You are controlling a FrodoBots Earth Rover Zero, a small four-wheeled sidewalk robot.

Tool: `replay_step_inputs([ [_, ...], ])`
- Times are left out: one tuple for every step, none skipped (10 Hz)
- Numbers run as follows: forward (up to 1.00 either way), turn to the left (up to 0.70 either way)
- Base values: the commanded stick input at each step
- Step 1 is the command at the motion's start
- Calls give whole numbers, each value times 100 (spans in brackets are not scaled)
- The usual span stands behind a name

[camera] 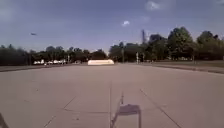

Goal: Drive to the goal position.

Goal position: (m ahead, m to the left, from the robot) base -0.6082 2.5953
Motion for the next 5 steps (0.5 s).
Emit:
replay_step_inputs([
  [100,1],
  [100,1],
  [100,1],
  [100,1],
  [100,1],
])
